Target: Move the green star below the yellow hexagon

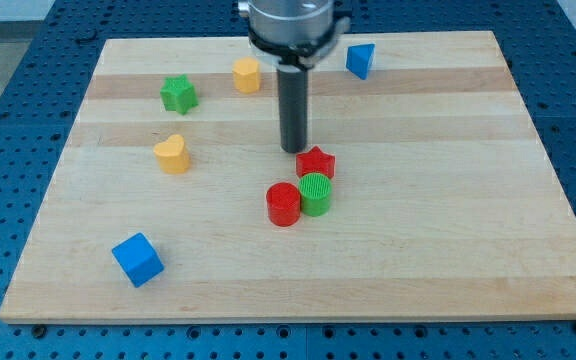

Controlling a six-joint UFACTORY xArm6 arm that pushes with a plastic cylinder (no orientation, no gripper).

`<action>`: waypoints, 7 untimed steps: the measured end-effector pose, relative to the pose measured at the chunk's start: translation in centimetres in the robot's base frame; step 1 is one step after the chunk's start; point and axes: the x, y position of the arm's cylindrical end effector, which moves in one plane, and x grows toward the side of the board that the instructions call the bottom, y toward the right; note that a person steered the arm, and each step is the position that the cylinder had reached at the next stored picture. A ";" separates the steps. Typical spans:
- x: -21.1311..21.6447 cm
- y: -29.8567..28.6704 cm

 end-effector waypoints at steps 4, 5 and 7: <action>-5.7 -22.4; -9.1 -22.2; -9.4 -18.2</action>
